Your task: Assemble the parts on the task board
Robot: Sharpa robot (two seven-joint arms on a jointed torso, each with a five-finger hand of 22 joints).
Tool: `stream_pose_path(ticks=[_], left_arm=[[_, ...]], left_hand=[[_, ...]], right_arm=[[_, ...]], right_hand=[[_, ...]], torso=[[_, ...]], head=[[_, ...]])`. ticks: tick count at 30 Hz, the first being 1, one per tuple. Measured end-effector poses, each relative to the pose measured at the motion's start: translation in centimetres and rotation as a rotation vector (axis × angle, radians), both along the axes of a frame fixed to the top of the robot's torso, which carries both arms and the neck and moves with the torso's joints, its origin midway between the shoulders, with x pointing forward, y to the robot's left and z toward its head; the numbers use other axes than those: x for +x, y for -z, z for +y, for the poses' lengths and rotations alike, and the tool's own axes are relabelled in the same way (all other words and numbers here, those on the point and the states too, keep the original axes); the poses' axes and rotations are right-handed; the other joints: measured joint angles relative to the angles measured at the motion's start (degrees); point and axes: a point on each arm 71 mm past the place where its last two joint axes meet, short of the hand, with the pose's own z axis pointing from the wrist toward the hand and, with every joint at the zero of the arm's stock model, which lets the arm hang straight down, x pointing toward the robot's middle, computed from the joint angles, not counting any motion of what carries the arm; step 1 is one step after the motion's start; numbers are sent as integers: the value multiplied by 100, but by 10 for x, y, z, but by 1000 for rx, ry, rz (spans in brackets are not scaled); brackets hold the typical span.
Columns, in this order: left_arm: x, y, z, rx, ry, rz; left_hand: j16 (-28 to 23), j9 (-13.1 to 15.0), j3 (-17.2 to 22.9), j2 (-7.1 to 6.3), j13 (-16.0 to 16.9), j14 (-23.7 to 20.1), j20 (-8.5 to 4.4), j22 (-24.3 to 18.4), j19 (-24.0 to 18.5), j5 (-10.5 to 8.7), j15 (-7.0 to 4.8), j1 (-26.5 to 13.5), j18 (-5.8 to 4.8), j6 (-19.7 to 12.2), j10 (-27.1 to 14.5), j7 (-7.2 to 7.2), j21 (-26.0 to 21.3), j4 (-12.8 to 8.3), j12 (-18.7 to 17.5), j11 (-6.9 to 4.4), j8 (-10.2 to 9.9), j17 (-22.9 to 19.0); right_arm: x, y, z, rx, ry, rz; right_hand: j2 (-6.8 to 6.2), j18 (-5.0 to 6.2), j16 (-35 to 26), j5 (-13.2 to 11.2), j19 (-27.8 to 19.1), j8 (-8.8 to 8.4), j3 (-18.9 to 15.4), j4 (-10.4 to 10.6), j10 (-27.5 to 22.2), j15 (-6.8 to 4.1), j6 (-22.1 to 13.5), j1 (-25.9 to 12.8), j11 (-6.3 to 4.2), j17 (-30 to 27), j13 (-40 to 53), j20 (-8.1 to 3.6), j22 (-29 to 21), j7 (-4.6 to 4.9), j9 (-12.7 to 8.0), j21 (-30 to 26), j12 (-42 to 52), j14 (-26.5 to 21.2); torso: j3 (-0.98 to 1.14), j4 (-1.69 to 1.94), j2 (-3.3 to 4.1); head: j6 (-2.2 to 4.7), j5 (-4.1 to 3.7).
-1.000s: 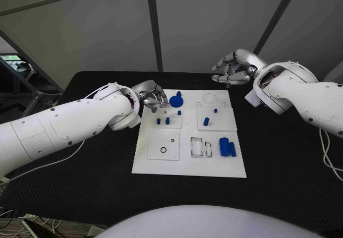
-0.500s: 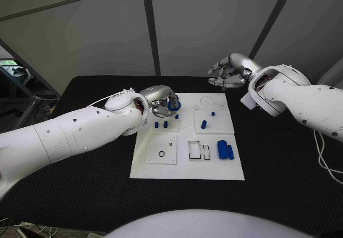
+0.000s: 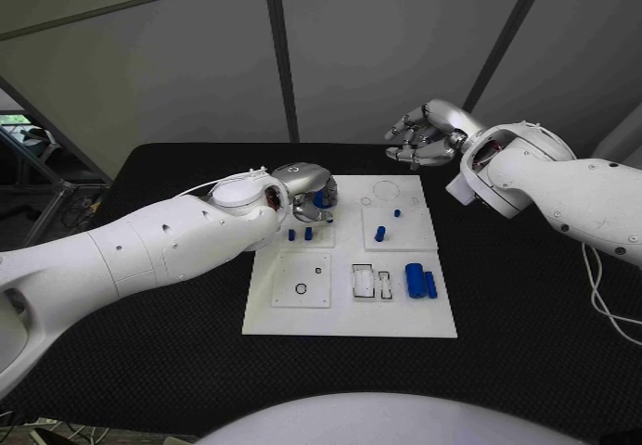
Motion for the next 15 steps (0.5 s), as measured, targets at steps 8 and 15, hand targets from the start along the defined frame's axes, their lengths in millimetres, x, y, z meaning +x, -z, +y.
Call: stream_pose_path(ticks=[8, 15], left_arm=[[4, 5, -5, 43, 2, 21], [7, 9, -7, 69, 2, 42]], left_hand=[[286, -51, 0, 16, -56, 114, 19, 102, 22, 0, -12, 16, -1, 61, 63, -20, 72, 0, -2, -21, -65, 207], [419, -78, 0, 68, -92, 133, 0, 179, 41, 0, -31, 68, 0, 102, 137, -20, 134, 0, -21, -48, -89, 288]], right_arm=[[0, 0, 1, 1, -2, 0], [0, 0, 2, 1, -3, 0]], right_hand=[[0, 0, 0, 0, 0, 0, 0, 0, 0, 0, 0, 0, 0, 0, -12, 0, -7, 0, 0, 0, 0, 0], [0, 0, 0, 0, 0, 0, 0, 0, 0, 0, 0, 0, 0, 0, -12, 0, -6, 0, 1, 0, 0, 0]], torso=[[0, 5, 4], [-1, 12, 2]], head=[[-15, -19], [-29, -24]])
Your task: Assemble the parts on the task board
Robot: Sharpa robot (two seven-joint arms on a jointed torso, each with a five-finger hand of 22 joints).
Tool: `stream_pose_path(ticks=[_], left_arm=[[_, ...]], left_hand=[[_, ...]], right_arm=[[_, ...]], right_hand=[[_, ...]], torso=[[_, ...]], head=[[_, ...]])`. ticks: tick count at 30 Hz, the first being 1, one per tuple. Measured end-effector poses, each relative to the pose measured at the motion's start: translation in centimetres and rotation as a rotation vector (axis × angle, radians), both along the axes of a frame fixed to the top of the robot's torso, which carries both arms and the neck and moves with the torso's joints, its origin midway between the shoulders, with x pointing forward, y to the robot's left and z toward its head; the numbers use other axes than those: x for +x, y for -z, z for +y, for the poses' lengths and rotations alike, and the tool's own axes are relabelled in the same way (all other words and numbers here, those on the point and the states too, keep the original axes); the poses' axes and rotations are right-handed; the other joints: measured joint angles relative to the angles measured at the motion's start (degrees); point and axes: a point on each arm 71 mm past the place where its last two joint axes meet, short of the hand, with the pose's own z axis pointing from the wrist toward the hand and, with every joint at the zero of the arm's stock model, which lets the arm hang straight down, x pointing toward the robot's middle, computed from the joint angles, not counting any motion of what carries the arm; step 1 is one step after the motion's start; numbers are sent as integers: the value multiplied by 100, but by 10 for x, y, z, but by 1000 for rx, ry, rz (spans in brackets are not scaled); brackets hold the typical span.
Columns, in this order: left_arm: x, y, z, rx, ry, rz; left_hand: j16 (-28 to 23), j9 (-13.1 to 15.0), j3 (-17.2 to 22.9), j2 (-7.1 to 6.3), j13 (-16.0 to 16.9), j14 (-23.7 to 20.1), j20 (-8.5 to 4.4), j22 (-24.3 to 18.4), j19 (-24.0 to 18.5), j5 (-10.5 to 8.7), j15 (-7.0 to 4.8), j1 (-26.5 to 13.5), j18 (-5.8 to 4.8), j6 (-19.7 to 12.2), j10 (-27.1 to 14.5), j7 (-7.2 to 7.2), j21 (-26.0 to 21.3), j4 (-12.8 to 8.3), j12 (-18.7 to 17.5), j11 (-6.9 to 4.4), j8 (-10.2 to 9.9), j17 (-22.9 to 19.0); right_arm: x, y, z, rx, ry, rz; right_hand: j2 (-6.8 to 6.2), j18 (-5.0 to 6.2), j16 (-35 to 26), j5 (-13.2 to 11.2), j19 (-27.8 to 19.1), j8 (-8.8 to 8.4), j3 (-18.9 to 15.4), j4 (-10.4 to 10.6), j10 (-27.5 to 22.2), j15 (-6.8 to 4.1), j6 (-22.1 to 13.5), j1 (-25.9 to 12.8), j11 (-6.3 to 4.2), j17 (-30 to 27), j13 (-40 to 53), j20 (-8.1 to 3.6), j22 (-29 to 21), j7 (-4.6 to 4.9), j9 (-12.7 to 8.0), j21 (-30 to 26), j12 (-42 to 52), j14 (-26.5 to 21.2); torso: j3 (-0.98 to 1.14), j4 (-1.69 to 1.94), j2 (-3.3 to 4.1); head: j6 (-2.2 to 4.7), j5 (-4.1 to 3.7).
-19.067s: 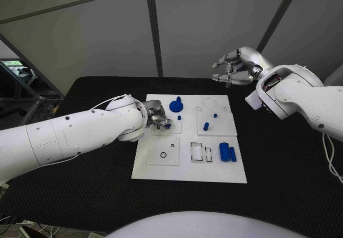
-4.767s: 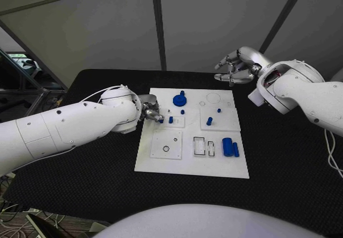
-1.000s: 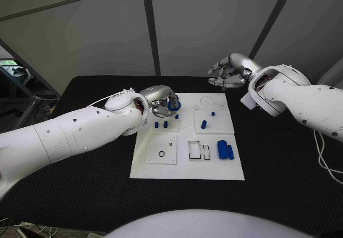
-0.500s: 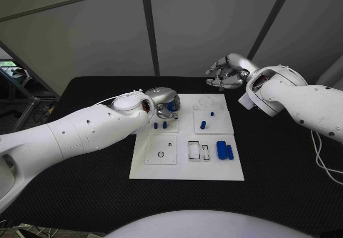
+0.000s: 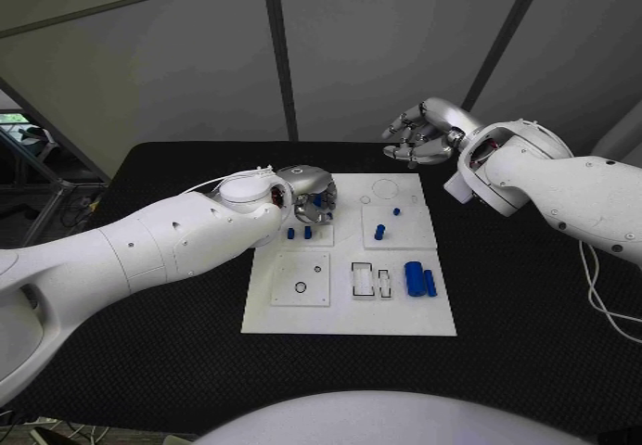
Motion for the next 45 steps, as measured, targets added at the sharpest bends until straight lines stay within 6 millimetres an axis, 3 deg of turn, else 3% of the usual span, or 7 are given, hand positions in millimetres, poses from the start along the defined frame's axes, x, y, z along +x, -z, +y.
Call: stream_pose_path(ticks=[15, 28, 45], left_arm=[[1, 2, -5, 15, 11, 18], [1, 4, -8, 28, 13, 36], [2, 4, -7, 32, 13, 43]], left_hand=[[420, -104, 223, 135, -139, 163, -82, 452, 143, 0, -81, 211, 2, 145, 368, 2, 444, -125, -152, -85, -185, 286], [549, -137, 301, 135, -205, 216, -103, 644, 164, 0, -92, 211, 2, 175, 457, 31, 620, -172, -265, -96, -268, 357], [909, -162, 546, 219, -268, 474, -119, 1195, 438, -8, -106, 357, 1, 604, 962, 71, 1247, -386, -470, -99, -312, 731]], right_arm=[[0, 0, 1, 1, -2, 1], [-1, 0, 2, 1, -4, 1], [-1, 0, 2, 1, -5, 1]], right_hand=[[0, 0, 0, 0, 0, 0, 24, 10, 0, 0, 0, 0, 0, 0, -18, 0, 0, 0, -5, 0, -20, 0], [0, 0, 0, 0, 0, 28, 32, 2, 0, 0, 0, 0, 0, 1, -29, 0, -4, 0, -4, -24, -20, 0], [0, 0, 0, 0, 0, 28, 48, 18, 1, 0, 0, 0, 0, 1, -43, 0, -8, 0, -4, -24, -19, 1]], torso=[[-1, 0, -4], [-2, 0, -3], [-1, 4, -12]], head=[[-9, -4], [-40, -13], [-48, -26]])
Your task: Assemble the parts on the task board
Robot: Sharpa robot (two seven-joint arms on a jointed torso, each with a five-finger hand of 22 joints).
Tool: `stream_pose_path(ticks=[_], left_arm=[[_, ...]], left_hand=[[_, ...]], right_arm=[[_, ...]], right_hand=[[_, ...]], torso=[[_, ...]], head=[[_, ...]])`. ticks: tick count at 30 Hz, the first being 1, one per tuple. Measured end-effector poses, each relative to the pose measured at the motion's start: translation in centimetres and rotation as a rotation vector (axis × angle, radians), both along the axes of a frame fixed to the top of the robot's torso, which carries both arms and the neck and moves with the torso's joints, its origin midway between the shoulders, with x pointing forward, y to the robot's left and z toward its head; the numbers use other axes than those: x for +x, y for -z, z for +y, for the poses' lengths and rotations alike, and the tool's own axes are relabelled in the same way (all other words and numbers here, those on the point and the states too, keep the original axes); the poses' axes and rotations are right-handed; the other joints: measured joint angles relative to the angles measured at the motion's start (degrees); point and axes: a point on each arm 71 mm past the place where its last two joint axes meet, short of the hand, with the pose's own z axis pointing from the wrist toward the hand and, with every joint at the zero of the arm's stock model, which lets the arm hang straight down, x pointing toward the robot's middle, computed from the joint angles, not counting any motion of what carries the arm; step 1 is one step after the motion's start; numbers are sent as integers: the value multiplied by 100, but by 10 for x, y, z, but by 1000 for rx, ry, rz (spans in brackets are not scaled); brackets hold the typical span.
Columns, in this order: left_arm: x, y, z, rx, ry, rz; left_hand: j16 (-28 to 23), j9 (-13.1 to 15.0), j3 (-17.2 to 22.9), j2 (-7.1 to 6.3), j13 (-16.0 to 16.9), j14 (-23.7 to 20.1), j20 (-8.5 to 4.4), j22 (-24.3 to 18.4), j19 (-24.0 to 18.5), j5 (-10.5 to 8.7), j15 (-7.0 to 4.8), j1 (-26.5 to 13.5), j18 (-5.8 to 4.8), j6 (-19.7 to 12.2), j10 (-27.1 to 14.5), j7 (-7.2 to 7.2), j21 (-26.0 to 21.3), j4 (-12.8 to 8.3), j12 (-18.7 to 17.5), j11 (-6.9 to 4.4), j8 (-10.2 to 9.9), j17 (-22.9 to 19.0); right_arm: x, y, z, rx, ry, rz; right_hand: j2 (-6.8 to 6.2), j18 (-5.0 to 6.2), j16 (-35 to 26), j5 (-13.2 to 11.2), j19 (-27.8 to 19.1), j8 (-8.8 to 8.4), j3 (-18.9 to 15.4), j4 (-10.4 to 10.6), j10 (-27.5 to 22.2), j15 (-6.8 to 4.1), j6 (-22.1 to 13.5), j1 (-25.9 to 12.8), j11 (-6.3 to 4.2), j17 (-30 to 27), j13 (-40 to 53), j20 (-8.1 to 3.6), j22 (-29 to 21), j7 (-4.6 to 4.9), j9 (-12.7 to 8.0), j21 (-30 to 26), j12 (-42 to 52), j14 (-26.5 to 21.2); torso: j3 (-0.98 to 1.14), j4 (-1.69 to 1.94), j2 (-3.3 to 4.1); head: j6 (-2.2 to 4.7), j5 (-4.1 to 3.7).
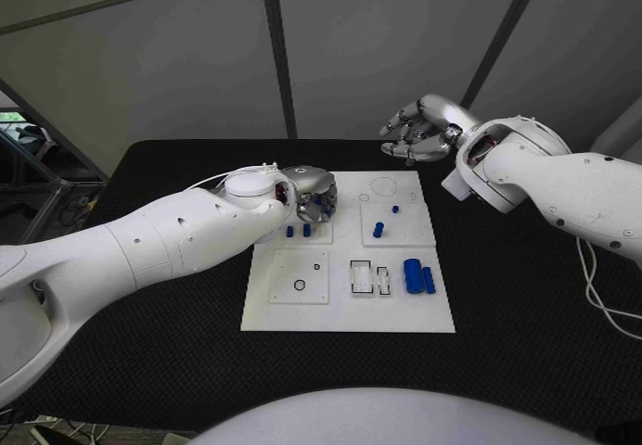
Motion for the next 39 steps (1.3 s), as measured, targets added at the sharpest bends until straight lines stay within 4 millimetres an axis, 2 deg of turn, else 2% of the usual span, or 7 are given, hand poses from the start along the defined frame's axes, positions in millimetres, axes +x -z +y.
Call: stream_pose_path(ticks=[10, 19, 32, 39], left_arm=[[-4, -1, 5, -21, -2, -13], [-6, -15, 13, -68, -6, -46], [-8, -24, 55, -85, -67, -49], [-8, -22, 68, -83, -92, -38]], left_hand=[[56, -19, 65, 22, 0, 69, -4, 187, 54, 12, 13, 66, -4, 102, 79, 20, 173, -65, -99, -3, -67, 66], [67, -27, 65, 22, 0, 69, -4, 221, 53, 12, 13, 66, -3, 102, 98, 20, 206, -65, -133, 16, -76, 78], [87, -45, 65, 22, 3, 69, -4, 243, 53, 13, 13, 66, -3, 123, 121, 41, 227, -65, -192, 32, -113, 85], [87, -46, 65, 22, 3, 68, -4, 249, 53, 12, 13, 65, -3, 122, 141, 41, 227, -65, -192, 13, -113, 68]], right_arm=[[0, 0, 0, 0, 0, 0], [0, 0, 0, 0, 2, 0], [0, 0, -3, -2, 6, 0], [0, 0, -4, -3, 7, 0]], right_hand=[[0, 0, 0, 0, 0, 0, 0, 0, 0, 0, 0, 0, 0, 0, -8, 0, 1, 0, 0, 0, 0, 0], [0, 0, 0, 0, 0, 0, 0, 0, 0, 0, 0, 0, 0, 0, -7, 0, 1, 0, 1, 0, 0, 0], [0, 0, 0, 0, 0, 0, 0, 0, 0, 0, 0, 0, 0, 0, -7, 0, 1, 0, 1, 0, 0, 0], [0, 0, -37, 0, 0, 0, -1, 0, 43, 0, 0, 0, 0, -19, -21, 0, -5, 0, 1, 0, 0, 0]], torso=[[-1, 3, -2], [-3, 7, -2], [-2, 15, -2], [-1, 10, -1]], head=[[7, -4], [11, 11], [-2, 31], [2, 52]])
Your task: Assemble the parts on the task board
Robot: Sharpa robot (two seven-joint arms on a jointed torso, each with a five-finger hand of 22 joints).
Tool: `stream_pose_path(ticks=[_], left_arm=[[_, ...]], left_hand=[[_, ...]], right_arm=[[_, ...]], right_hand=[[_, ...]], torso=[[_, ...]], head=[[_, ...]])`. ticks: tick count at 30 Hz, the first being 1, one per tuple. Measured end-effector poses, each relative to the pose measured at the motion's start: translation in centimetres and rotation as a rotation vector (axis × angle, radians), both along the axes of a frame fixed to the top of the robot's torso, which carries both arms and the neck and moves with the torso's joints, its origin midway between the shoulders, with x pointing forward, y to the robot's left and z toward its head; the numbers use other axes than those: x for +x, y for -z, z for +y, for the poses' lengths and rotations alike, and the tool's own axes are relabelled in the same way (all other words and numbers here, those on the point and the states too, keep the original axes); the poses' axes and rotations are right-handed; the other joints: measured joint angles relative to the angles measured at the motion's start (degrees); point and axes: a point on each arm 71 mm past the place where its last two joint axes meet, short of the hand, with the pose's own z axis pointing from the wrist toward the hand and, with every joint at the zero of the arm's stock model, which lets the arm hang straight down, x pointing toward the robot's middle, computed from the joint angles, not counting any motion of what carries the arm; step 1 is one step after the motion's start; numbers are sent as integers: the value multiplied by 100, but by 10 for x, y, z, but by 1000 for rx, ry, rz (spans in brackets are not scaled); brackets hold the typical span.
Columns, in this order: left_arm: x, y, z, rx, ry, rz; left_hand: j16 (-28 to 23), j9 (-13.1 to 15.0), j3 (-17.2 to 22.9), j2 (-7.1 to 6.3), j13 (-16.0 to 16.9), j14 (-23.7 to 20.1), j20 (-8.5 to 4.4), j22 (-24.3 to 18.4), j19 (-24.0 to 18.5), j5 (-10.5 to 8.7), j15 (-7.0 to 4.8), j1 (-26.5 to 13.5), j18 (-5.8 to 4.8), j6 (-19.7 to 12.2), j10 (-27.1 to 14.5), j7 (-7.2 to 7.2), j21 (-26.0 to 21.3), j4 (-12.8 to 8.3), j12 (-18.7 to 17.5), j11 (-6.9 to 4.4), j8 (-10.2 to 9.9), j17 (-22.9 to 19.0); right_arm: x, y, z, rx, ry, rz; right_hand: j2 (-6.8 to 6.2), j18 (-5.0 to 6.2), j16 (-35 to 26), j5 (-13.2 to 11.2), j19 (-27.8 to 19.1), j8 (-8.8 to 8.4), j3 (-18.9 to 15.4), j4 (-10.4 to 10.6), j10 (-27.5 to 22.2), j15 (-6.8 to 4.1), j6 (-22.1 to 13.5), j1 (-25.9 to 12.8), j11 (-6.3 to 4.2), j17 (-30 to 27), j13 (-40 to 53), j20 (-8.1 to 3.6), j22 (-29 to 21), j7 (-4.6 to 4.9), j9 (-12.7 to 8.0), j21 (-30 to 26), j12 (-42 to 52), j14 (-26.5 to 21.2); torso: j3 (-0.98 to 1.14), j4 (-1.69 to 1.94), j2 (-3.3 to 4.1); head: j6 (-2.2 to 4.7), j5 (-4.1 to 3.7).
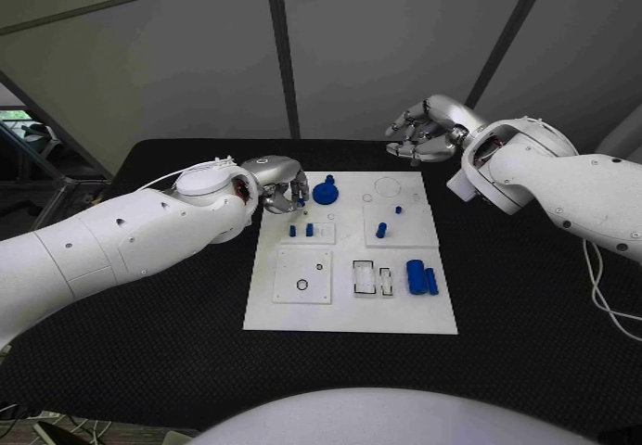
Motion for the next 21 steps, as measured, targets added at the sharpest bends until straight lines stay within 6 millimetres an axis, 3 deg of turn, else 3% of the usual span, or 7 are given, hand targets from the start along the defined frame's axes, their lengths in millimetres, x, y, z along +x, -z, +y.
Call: stream_pose_path(ticks=[9, 21], left_arm=[[0, 3, 0, -1, -5, 16], [0, 8, -1, 4, -4, 41]], left_hand=[[0, -1, 0, -38, 1, 0, 0, 0, 0, 0, 0, -39, 0, 21, 1, -21, 0, 0, -21, -1, 0, -11], [0, -1, 0, -38, 1, 0, 0, -7, 0, -1, 0, -39, 0, 20, 0, -20, 0, 0, -48, 0, -21, -60]], right_arm=[[0, 0, 0, 0, 0, 0], [0, 0, 0, 0, 1, 0]], right_hand=[[0, 0, 0, 0, 0, 0, 0, 0, 0, 0, 0, 0, 0, 0, 0, 0, 1, 0, 0, 0, 0, 0], [0, 0, 0, 0, 0, 0, 0, 0, 0, 0, 0, 0, 0, 0, 1, 0, 1, 0, 1, 0, 0, 0]], torso=[[4, -17, 4], [6, -17, 8]], head=[[-4, 42], [-13, 26]])
